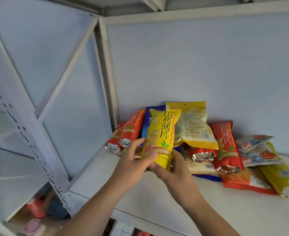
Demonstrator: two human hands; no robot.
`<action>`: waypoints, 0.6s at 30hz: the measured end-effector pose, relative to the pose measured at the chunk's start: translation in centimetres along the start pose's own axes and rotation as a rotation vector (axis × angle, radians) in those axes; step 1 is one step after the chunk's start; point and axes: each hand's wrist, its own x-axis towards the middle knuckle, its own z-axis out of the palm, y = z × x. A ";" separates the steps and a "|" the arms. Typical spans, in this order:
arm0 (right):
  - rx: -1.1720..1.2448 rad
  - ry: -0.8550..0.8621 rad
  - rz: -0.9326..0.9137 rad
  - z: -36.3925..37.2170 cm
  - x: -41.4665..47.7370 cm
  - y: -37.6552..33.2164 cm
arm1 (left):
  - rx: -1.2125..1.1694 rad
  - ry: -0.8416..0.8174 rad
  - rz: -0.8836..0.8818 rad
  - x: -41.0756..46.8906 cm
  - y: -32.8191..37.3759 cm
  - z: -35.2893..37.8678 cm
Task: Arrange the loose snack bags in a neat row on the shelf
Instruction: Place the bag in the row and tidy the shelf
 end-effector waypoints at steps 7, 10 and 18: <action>-0.157 -0.041 -0.006 2.5 4.6 -1.4 | 0.113 0.173 0.102 3.9 -0.1 -3.4; -0.235 0.044 -0.029 3.7 7.6 -2.4 | 0.207 0.186 0.173 6.3 0.7 -4.3; -0.834 0.145 0.097 5.7 15.2 -2.9 | 0.338 0.045 0.198 12.9 0.1 -6.6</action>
